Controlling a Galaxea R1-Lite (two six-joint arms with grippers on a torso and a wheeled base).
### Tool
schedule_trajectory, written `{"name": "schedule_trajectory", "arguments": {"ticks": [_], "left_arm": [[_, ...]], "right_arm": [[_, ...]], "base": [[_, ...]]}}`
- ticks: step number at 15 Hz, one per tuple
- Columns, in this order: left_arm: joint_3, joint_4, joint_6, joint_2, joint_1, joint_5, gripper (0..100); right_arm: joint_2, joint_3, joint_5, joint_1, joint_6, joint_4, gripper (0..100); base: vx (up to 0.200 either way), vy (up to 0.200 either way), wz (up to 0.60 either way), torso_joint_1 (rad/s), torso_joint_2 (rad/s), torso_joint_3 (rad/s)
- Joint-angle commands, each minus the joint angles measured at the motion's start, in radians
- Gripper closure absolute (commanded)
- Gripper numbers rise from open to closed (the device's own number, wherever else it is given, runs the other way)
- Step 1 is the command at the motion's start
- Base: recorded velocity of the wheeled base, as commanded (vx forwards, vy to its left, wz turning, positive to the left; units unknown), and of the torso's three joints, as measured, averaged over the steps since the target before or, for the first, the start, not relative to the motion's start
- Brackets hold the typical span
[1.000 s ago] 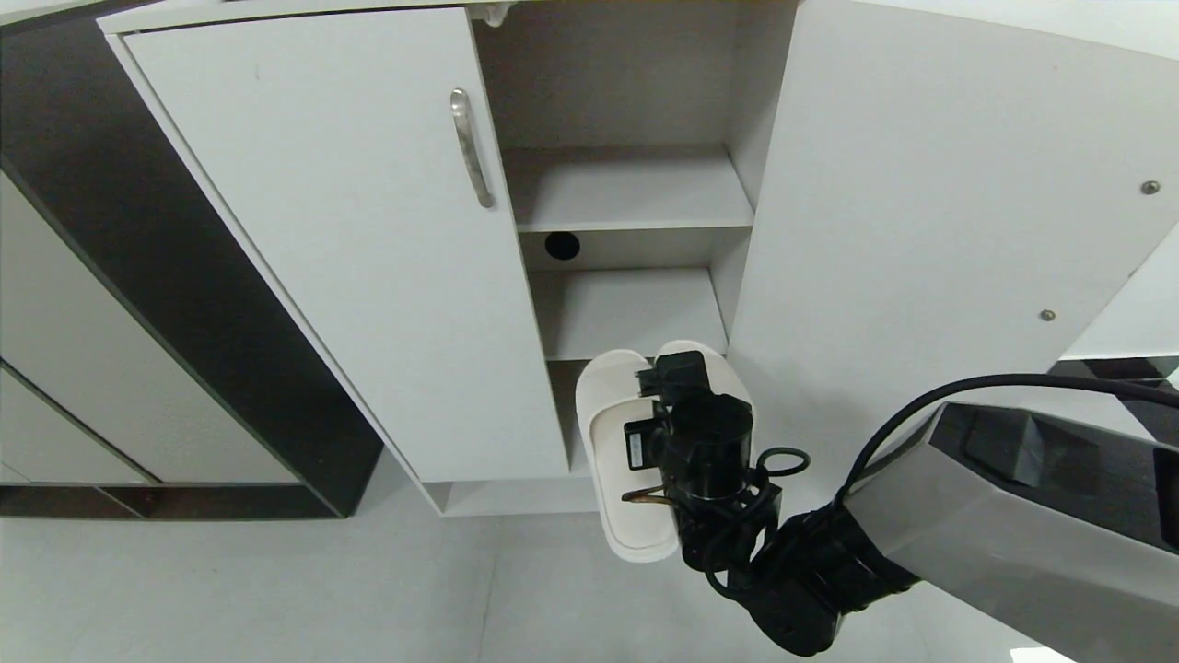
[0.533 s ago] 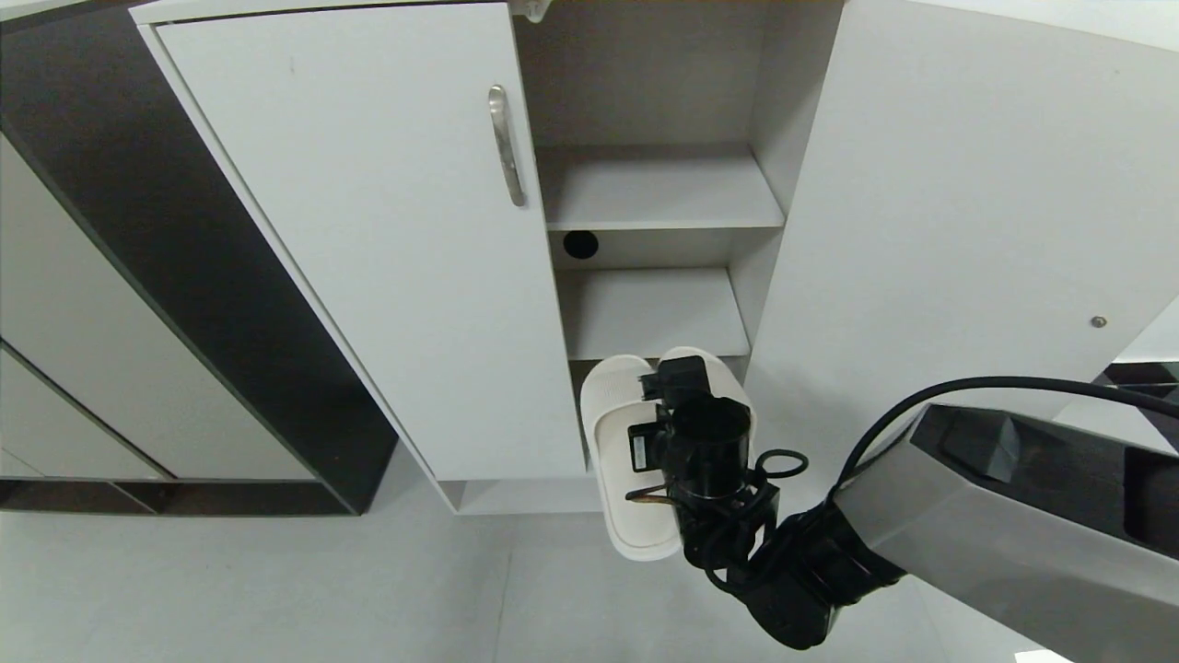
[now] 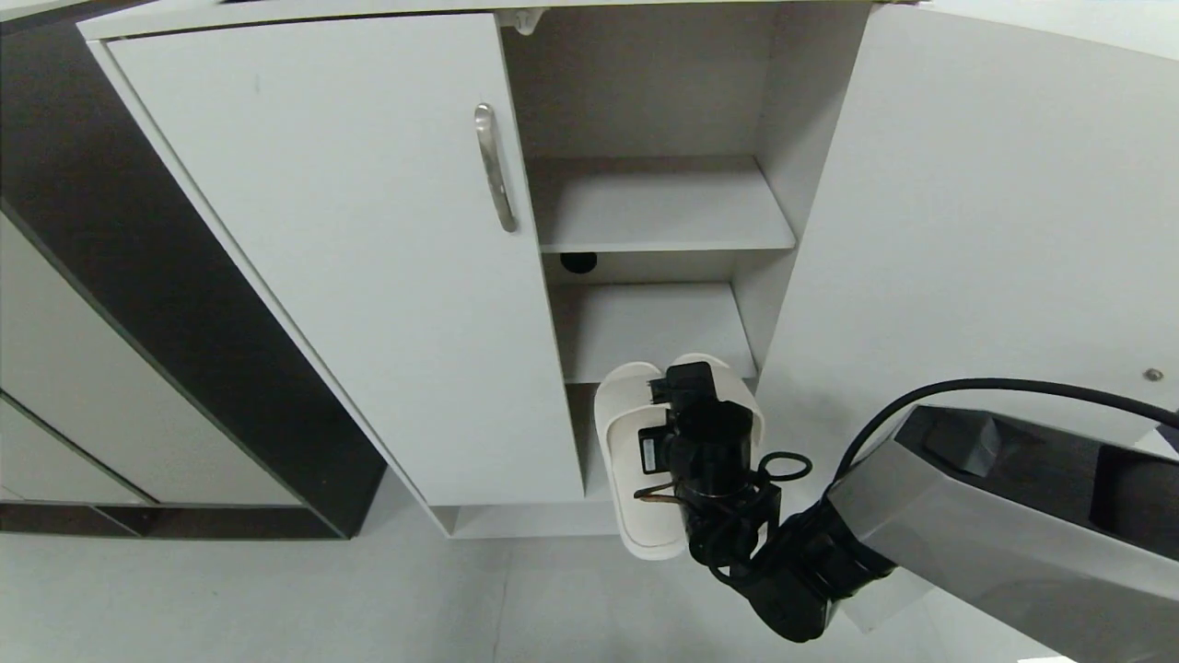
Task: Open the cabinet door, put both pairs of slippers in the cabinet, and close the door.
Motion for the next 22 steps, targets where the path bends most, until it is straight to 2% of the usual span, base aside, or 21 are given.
{"name": "schedule_trajectory", "arguments": {"ticks": [1,5,9,16,19,22], "left_arm": [[0.0,0.0,0.0,0.002,0.001,0.0,100],[0.0,0.0,0.0,0.002,0.001,0.0,100],[0.0,0.0,-0.002,0.002,0.001,0.0,100],[0.0,0.0,-0.003,0.002,0.001,0.002,100],[0.0,0.0,0.0,0.002,0.001,0.002,100],[0.0,0.0,-0.002,0.002,0.001,0.0,100]], "right_arm": [[0.004,0.0,0.001,0.001,-0.001,0.0,100],[0.033,-0.005,0.001,0.001,0.004,-0.008,100],[0.098,-0.037,-0.002,-0.002,0.004,-0.101,100],[0.135,-0.043,-0.01,-0.008,-0.004,-0.15,100],[0.148,-0.067,-0.01,-0.01,-0.005,-0.149,100],[0.151,-0.104,-0.009,-0.016,-0.007,-0.129,100]], "base": [[0.2,0.0,0.0,0.007,0.0,0.007],[0.2,0.0,0.0,0.001,0.0,-0.001],[0.2,0.0,0.0,0.002,0.0,0.004],[0.0,0.0,0.0,0.0,0.0,0.0],[0.2,0.0,0.0,-0.001,0.0,0.005],[0.0,0.0,0.0,0.0,0.0,0.0]]}}
